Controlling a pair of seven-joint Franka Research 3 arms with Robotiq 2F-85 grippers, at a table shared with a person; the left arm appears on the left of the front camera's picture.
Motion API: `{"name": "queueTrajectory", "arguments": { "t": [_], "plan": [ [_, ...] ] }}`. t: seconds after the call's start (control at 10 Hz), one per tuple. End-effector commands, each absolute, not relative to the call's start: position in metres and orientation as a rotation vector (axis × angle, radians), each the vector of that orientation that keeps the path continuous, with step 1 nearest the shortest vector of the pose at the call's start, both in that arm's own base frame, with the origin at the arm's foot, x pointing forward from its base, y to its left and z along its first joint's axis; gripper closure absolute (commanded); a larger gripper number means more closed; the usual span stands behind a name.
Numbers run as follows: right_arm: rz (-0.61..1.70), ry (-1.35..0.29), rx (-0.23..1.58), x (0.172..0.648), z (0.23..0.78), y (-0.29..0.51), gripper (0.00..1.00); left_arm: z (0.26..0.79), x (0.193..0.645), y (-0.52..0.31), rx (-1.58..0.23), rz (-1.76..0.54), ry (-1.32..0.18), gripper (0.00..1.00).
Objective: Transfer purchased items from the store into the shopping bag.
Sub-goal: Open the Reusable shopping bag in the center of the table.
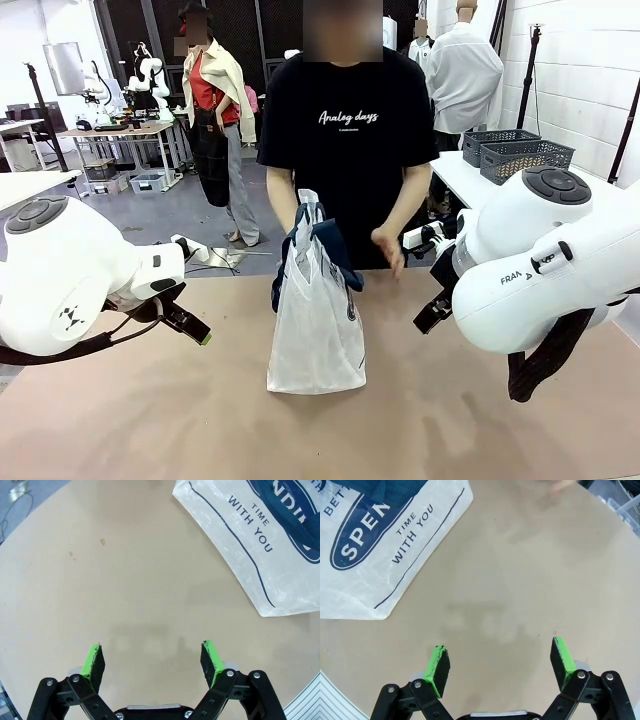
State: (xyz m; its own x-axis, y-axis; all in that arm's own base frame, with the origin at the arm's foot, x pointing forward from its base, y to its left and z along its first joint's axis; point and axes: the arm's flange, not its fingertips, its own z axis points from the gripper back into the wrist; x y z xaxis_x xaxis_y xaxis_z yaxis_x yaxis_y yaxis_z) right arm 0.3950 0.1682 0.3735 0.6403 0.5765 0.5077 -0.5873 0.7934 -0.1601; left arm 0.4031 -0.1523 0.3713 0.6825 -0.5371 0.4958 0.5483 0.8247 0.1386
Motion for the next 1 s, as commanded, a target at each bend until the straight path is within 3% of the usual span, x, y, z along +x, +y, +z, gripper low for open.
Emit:
{"name": "queueTrajectory", "arguments": {
  "t": [0.0,0.5,0.9],
  "plan": [
    [0.684,-0.538,0.061,0.391,0.376,0.173,0.00,0.373,0.402,-0.155,-0.027,-0.607,-0.526,0.00],
    [0.676,-0.452,0.150,0.384,0.409,0.182,0.00,0.412,0.399,-0.154,-0.155,-0.556,-0.486,0.00],
    [0.720,-0.371,0.176,0.402,0.485,0.180,0.00,0.466,0.419,-0.166,-0.062,-0.578,-0.517,0.00]
  ]
}}
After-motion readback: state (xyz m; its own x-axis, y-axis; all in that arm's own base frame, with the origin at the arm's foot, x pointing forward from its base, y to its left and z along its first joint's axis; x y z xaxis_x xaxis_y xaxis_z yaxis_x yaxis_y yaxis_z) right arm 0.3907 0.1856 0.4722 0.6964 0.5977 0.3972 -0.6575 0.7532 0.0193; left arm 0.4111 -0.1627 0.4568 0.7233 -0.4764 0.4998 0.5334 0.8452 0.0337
